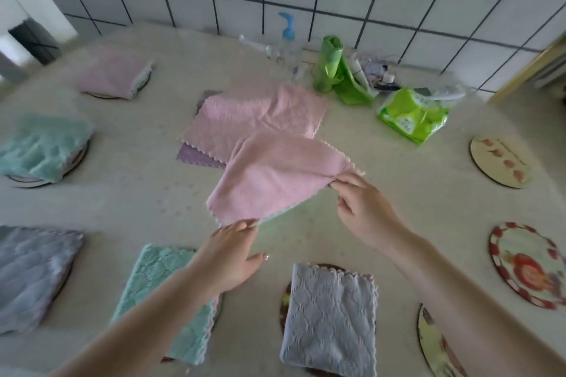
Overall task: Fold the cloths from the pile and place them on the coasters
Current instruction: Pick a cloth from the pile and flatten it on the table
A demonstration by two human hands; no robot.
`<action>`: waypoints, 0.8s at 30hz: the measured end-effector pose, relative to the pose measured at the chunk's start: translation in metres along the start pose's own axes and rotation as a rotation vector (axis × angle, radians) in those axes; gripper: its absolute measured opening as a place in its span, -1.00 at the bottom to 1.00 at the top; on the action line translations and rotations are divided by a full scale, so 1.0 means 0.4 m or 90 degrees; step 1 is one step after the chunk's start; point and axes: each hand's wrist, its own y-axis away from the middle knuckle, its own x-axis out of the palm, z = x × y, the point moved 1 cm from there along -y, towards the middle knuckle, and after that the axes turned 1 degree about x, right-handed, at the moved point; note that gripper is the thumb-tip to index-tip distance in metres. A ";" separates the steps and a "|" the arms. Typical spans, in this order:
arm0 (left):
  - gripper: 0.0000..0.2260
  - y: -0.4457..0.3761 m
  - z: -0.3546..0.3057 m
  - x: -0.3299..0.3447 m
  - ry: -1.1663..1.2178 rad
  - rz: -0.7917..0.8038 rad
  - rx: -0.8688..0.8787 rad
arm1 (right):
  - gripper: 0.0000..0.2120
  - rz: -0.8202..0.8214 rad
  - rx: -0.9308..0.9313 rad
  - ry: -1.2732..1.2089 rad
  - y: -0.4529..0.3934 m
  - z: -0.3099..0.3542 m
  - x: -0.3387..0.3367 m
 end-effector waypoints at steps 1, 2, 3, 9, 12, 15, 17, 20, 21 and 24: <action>-0.53 -0.003 0.005 -0.030 0.022 -0.030 0.004 | -0.66 -0.022 0.006 0.009 0.009 0.007 -0.025; -0.60 -0.005 0.012 -0.061 0.047 -0.057 0.005 | -0.68 -0.040 0.013 0.018 0.020 0.012 -0.048; -0.67 -0.004 0.018 -0.094 0.079 -0.093 0.018 | -0.71 -0.060 0.017 0.029 0.034 0.016 -0.072; -0.77 0.005 0.014 -0.260 0.305 -0.199 0.100 | -0.85 -0.157 0.082 0.039 0.145 0.041 -0.193; -0.82 0.010 -0.013 -0.319 0.384 -0.230 0.139 | -0.87 -0.202 0.121 0.050 0.197 0.042 -0.247; -0.69 0.004 -0.058 -0.357 0.391 -0.276 0.167 | -0.79 -0.239 0.159 0.060 0.230 0.024 -0.299; -0.75 -0.001 -0.102 -0.381 0.357 -0.291 0.181 | -0.71 -0.239 0.163 0.084 0.234 -0.011 -0.323; -0.88 -0.032 -0.161 -0.387 0.392 -0.268 0.122 | -0.83 -0.163 0.193 0.116 0.220 -0.099 -0.334; -0.88 -0.045 -0.179 -0.382 0.425 -0.250 0.084 | -0.86 -0.135 0.215 0.112 0.215 -0.129 -0.332; -0.93 -0.086 -0.228 -0.368 0.517 -0.248 0.027 | -0.90 -0.114 0.266 0.012 0.197 -0.197 -0.346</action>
